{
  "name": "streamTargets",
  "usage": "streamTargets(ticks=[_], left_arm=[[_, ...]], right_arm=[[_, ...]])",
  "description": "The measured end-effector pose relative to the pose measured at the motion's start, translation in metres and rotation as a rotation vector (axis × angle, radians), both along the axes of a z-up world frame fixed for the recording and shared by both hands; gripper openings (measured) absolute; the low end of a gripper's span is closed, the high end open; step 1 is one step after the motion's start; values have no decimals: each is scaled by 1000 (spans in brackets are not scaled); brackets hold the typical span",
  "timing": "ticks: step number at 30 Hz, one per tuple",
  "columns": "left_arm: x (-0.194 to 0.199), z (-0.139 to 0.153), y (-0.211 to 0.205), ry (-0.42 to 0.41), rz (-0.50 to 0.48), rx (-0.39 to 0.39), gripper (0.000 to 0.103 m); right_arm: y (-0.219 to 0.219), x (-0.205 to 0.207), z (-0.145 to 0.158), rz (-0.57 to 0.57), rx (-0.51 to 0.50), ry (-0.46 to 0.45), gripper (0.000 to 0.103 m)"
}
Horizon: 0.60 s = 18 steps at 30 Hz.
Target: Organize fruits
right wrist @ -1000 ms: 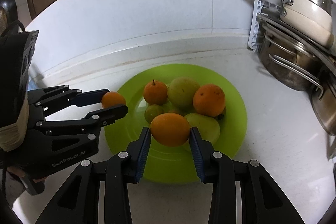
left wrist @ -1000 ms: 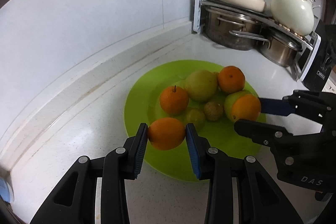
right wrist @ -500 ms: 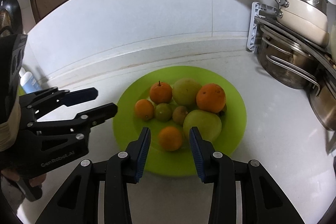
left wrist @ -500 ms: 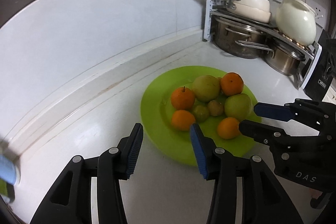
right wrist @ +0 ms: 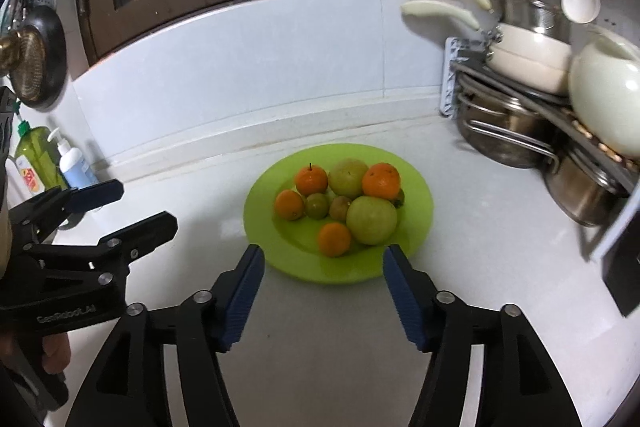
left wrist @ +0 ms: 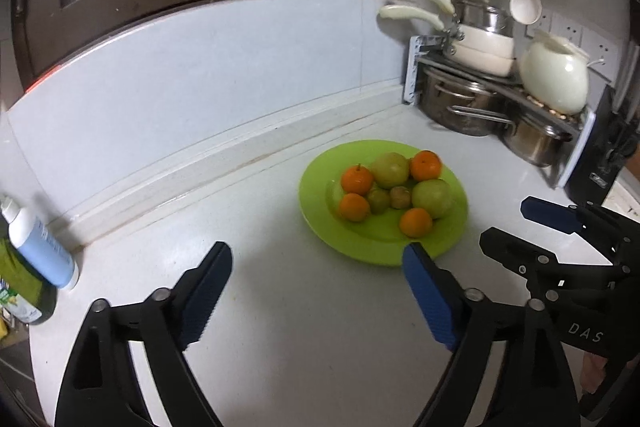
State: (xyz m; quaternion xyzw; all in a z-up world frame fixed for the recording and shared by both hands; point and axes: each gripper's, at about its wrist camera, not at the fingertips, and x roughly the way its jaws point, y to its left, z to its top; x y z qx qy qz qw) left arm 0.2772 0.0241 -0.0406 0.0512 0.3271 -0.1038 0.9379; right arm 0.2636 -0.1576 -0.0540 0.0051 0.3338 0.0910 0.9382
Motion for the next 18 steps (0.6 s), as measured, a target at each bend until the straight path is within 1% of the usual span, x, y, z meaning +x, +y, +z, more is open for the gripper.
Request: streamTargets(ticks=[4,7,13,18], left_arm=[[-25,8,4,-31,-11,-4,99],[-42,13,7,-59,-29,-3,101],[-75,19,12,-86,-54,-9,103],[-101,20,8,-98,-48,-4,103]], right_arm=[[1,-30,9,-43,-4,-21,70],[2,-54,15,-81,-5,-43,74],[2,-95,23,-160,-28,-78,77],[-1,-123,28,-171,-24,-99,77]])
